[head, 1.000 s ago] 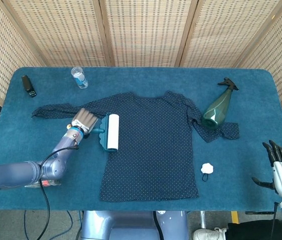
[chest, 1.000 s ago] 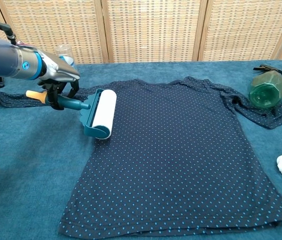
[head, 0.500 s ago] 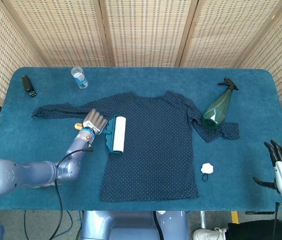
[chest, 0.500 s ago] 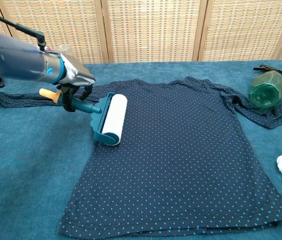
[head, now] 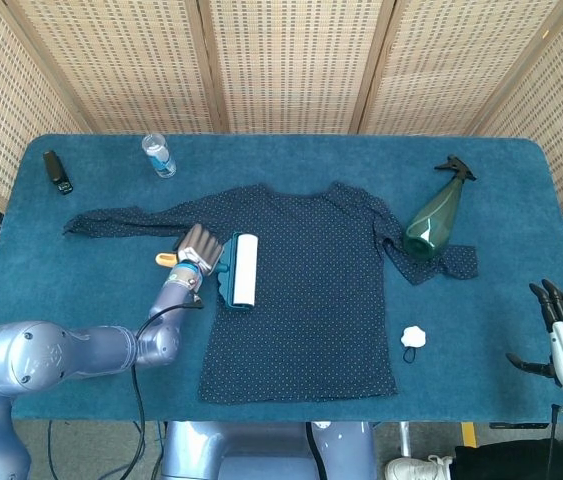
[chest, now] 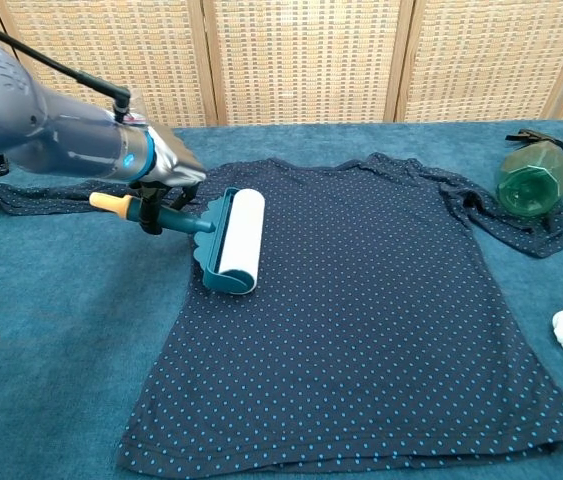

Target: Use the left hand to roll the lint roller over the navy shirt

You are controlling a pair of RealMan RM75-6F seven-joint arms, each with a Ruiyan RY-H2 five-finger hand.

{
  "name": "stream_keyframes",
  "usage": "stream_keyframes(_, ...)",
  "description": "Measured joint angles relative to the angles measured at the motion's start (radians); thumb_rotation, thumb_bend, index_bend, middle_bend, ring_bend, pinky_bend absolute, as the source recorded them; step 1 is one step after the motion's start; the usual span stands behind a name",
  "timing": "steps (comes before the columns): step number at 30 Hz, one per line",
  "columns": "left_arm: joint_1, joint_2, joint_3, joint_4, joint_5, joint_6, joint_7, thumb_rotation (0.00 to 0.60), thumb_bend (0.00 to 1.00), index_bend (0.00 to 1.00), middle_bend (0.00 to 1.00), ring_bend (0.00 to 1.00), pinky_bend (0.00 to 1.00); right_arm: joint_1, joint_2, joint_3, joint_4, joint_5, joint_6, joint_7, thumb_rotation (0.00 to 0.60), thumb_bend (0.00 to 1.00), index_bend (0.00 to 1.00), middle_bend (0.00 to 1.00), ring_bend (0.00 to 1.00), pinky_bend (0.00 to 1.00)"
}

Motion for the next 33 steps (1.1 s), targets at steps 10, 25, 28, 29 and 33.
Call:
stream_keyframes(10, -0.055, -0.058, -0.047, 0.035, -0.091, 0.015, 0.085, 0.600, 0.52, 0.85, 0.89, 0.73, 0.63, 0.001, 0.006, 0.002, 0.001, 0.004, -0.008, 0.021, 0.600, 0.05, 0.00, 0.00, 0.00, 0.00)
stream_keyframes(25, -0.108, -0.160, -0.124, 0.142, -0.200, 0.020, 0.206, 0.600, 0.52, 0.85, 0.89, 0.73, 0.63, 0.000, 0.012, 0.002, 0.001, 0.001, -0.012, 0.043, 0.600, 0.05, 0.00, 0.00, 0.00, 0.00)
stream_keyframes(28, -0.110, -0.169, -0.134, 0.149, -0.212, 0.025, 0.232, 0.600, 0.52, 0.85, 0.89, 0.73, 0.63, 0.000, 0.012, 0.000, 0.002, 0.000, -0.012, 0.040, 0.600, 0.05, 0.00, 0.00, 0.00, 0.00)
stream_keyframes(29, -0.108, -0.169, -0.137, 0.147, -0.214, 0.030, 0.239, 0.600, 0.52, 0.85, 0.89, 0.73, 0.63, 0.000, 0.011, 0.000, 0.001, 0.000, -0.012, 0.040, 0.600, 0.05, 0.00, 0.00, 0.00, 0.00)
stream_keyframes(33, -0.090, -0.152, -0.136, 0.127, -0.207, 0.045, 0.248, 0.600, 0.52, 0.85, 0.89, 0.73, 0.63, 0.000, 0.010, -0.003, -0.002, -0.004, -0.011, 0.032, 0.600, 0.05, 0.00, 0.00, 0.00, 0.00)
